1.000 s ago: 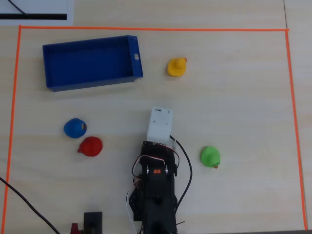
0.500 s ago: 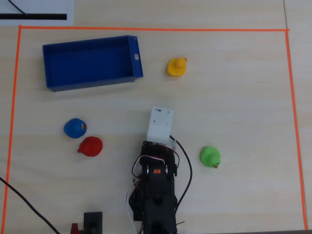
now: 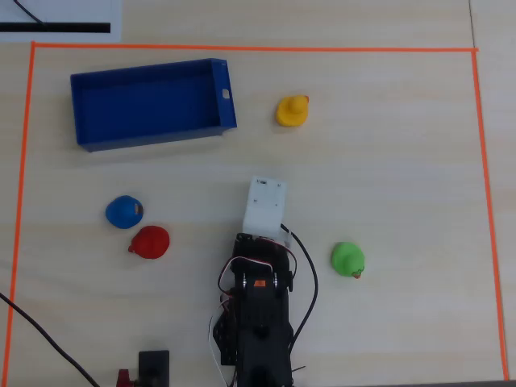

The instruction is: Grasp red duck and put it into box.

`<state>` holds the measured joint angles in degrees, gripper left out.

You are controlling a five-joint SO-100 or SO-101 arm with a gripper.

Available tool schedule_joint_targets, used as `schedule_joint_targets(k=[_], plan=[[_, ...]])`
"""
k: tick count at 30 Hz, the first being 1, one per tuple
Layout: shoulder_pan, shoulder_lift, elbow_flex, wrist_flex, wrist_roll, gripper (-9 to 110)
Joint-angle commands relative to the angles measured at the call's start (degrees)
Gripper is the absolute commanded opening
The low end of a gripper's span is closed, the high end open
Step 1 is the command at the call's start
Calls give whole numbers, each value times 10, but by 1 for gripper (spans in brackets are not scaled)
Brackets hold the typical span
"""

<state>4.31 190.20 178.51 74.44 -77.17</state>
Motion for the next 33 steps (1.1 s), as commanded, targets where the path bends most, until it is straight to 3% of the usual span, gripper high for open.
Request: schedule_joint_targets(k=[1,11,15,20,27,33], plan=[[-4,-5,-3,9,6,5],[-27,-4,-3,9,7,7],[-27,-4,-3,8,3,0],[-21,-4,-3,7,17,0],[10,-74,-43,-14,-11,22],[25,-266,-259,-27,-18,34]])
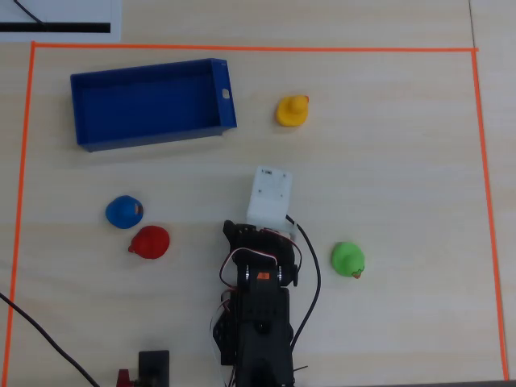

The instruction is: Grasp red duck and put it into box.

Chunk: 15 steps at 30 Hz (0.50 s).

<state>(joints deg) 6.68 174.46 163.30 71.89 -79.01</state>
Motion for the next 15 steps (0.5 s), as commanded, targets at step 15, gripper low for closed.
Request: schedule_joint_targets(k=[15], plan=[[-337,-375,-595,276,250,36]])
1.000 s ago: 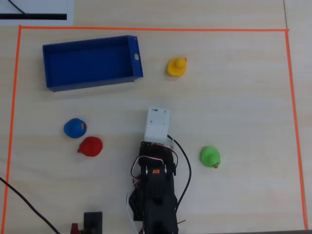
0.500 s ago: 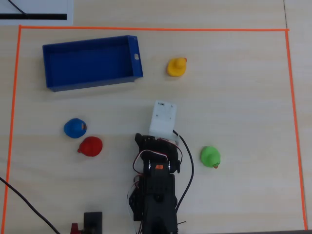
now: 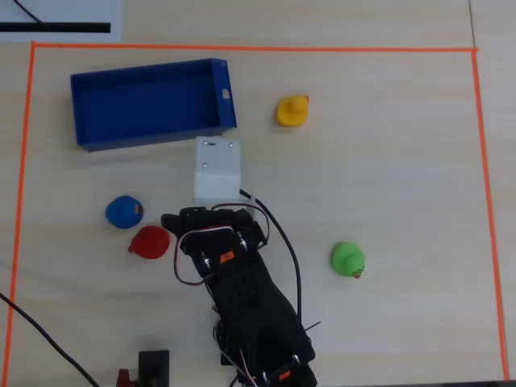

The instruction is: Grasp red duck and put it into box.

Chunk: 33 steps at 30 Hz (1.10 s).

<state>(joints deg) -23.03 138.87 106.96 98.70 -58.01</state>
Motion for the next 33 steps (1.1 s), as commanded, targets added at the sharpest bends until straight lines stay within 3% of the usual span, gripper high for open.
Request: schedule_joint_targets(k=[1,15,22,33], plan=[[-55,-28,-27,4,56,35],[-227,-107,229,-256,184,38],[-295,-128,209,-289,239,38],[-324,-204,192,-377,236,38]])
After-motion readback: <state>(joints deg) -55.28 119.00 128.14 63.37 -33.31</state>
